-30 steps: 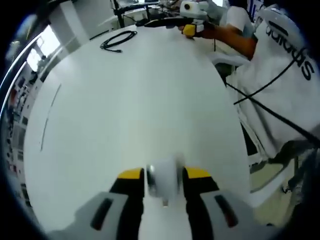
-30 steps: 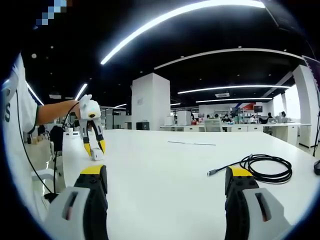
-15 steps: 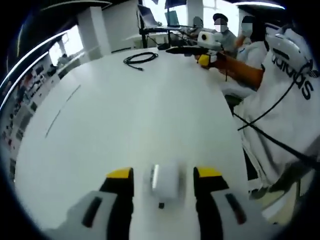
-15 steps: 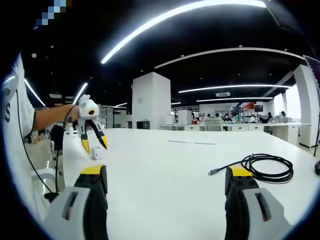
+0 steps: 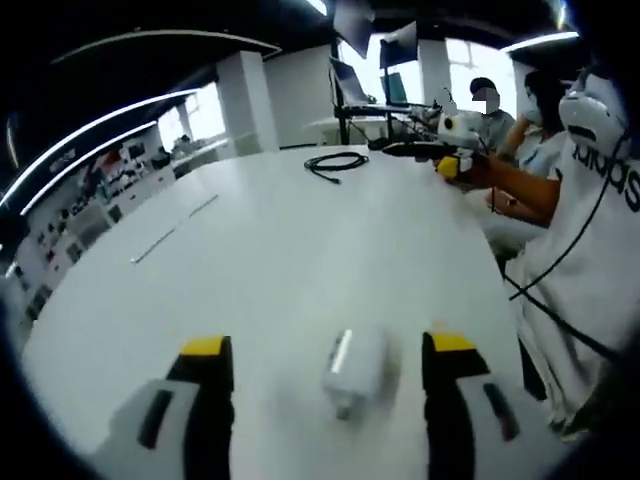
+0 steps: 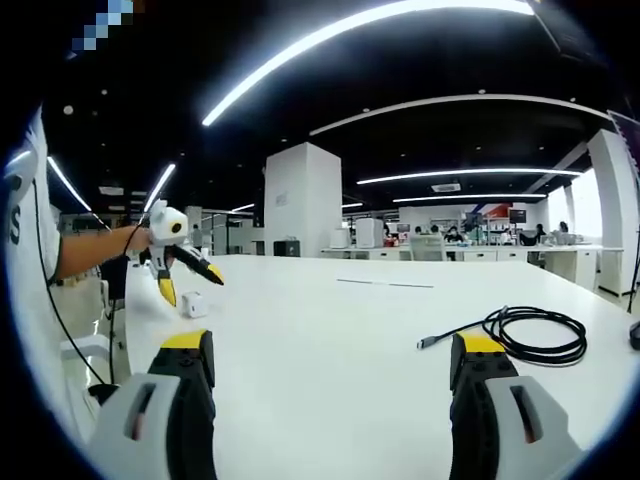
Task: Plug the desk Type‑C cable into the charger adapter.
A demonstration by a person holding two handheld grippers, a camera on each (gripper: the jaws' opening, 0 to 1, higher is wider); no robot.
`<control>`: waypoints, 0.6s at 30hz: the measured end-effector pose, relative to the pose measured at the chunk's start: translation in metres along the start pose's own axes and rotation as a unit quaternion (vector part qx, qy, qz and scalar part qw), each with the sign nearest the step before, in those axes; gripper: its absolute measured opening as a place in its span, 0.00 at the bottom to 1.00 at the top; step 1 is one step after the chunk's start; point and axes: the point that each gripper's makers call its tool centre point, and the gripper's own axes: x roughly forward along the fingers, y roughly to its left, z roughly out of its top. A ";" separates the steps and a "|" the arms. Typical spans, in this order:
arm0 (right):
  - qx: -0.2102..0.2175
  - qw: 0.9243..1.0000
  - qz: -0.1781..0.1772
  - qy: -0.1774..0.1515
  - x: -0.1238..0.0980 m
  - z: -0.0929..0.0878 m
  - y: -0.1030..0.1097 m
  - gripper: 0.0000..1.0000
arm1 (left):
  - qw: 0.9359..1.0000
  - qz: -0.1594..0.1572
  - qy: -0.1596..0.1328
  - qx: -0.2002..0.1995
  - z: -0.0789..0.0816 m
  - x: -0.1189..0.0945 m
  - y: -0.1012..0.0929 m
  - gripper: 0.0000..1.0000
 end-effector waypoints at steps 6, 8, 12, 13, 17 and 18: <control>-0.002 1.000 0.001 0.002 0.001 0.002 0.000 1.00 | 0.996 0.059 -0.066 -0.020 0.009 -0.007 0.005 0.89; -0.003 1.000 0.002 0.003 0.001 0.002 0.001 1.00 | 0.995 0.069 -0.073 -0.029 0.009 -0.008 0.003 0.91; -0.006 1.000 0.002 0.004 0.002 0.003 0.001 1.00 | 0.989 0.094 -0.110 -0.036 0.014 -0.012 -0.001 0.96; -0.007 1.000 0.002 0.004 0.002 0.004 0.001 1.00 | 0.986 0.106 -0.120 -0.033 0.016 -0.014 -0.001 0.96; -0.009 1.000 0.001 0.004 0.002 0.005 0.001 1.00 | 0.979 0.134 -0.144 -0.051 0.017 -0.018 -0.006 0.99; -0.009 1.000 0.001 0.004 0.002 0.005 0.001 1.00 | 0.978 0.135 -0.148 -0.056 0.018 -0.019 -0.007 0.99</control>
